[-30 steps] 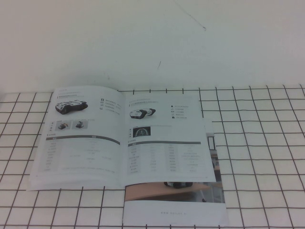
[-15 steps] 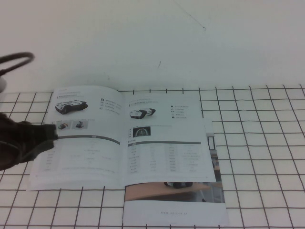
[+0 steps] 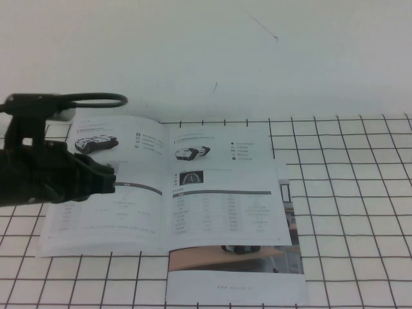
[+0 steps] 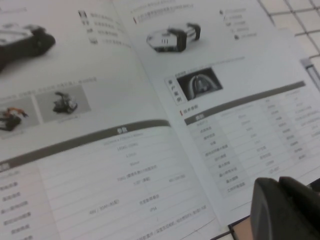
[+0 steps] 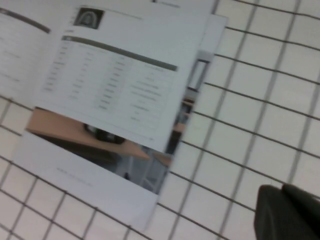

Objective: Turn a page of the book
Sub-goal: Open the closed book

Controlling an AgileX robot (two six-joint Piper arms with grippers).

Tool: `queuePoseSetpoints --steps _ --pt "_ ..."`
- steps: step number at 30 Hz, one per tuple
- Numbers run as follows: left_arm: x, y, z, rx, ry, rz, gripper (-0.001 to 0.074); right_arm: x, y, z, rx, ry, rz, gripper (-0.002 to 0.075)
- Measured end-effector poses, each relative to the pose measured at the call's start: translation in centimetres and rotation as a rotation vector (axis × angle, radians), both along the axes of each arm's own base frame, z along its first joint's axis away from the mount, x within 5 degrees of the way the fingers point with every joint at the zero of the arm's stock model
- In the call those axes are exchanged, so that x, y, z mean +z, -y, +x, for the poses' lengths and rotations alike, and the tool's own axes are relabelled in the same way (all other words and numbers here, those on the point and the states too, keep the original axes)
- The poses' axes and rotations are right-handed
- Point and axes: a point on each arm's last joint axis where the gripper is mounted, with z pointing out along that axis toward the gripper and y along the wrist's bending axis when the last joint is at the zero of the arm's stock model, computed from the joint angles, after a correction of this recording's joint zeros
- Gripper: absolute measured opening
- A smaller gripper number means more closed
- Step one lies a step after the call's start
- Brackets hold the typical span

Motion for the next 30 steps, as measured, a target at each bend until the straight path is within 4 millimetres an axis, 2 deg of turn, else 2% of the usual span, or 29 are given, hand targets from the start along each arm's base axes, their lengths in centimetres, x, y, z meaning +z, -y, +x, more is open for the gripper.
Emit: queuePoseSetpoints --steps 6,13,17,23,30 --pt "-2.7 0.6 2.1 -0.05 -0.07 -0.014 -0.0003 -2.3 -3.0 2.5 0.191 -0.027 0.183 -0.0002" --pt "-3.4 2.4 5.2 -0.182 -0.121 -0.033 -0.0003 -6.9 -7.4 4.9 0.261 -0.079 0.142 0.0021" --pt "-3.7 3.1 6.8 -0.208 -0.14 0.008 -0.0003 -8.8 -7.6 6.4 0.201 -0.066 0.114 0.0089" --pt "-6.2 2.7 8.3 -0.192 -0.217 0.112 -0.0003 -10.5 -7.8 7.6 0.171 -0.059 0.129 0.0226" --pt "-9.7 2.6 9.2 -0.188 -0.306 0.144 -0.0003 -12.5 -8.5 8.9 0.165 -0.036 0.201 0.0256"
